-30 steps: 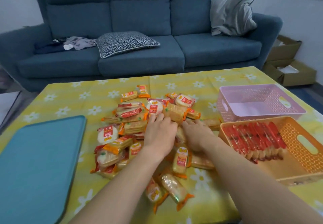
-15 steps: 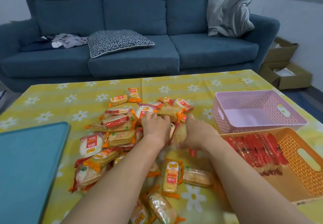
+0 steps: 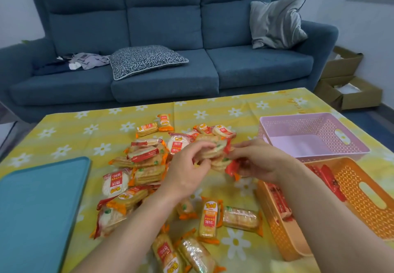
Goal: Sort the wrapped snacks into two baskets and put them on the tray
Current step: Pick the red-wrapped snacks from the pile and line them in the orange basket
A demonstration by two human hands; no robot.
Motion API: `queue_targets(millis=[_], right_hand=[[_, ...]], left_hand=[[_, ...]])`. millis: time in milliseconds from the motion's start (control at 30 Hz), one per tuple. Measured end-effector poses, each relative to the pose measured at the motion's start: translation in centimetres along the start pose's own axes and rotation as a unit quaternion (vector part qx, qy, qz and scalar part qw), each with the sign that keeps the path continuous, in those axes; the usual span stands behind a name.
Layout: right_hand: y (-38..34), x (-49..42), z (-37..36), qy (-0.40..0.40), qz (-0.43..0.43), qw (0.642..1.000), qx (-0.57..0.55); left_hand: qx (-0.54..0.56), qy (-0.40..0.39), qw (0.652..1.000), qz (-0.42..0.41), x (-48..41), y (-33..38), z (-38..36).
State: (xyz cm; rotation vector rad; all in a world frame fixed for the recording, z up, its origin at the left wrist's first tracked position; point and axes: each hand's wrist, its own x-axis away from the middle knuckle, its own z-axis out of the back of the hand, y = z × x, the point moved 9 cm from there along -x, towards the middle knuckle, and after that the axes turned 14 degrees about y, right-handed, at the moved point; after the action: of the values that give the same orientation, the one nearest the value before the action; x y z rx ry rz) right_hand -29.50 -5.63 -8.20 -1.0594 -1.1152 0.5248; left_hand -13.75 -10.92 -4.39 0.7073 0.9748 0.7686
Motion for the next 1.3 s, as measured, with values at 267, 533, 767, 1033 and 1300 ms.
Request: queue_targets(millis=[267,533,767,1033,1300], right_hand=[[1.5,-1.3,1.1,0.083,-0.024,0.995,-0.04],[-3.5,-10.2,2.6,0.264,0.029,0.964,-0.013],[-2.1,-18.9,0.4,0.222,-0.011,0.971,0.086],[-3.2,-19.3,-1.2,0.159,0.026,0.955,0.249],[-3.9,-15.7,-2.1,0.115,0.091,0.989,0.029]], left_hand=[[0.12,-0.039,0.982,0.14,-2.3,-2.5,-1.8],[-0.448,-0.189,0.865,0.128,-8.4,-13.1,-0.7],[-0.491,-0.194,0.844,0.098,-11.2,-13.0,0.3],[-0.006,0.033,0.924,0.38,-11.2,-15.3,2.9],[0.23,0.038,0.858,0.458,-7.5,-13.4,-0.4]])
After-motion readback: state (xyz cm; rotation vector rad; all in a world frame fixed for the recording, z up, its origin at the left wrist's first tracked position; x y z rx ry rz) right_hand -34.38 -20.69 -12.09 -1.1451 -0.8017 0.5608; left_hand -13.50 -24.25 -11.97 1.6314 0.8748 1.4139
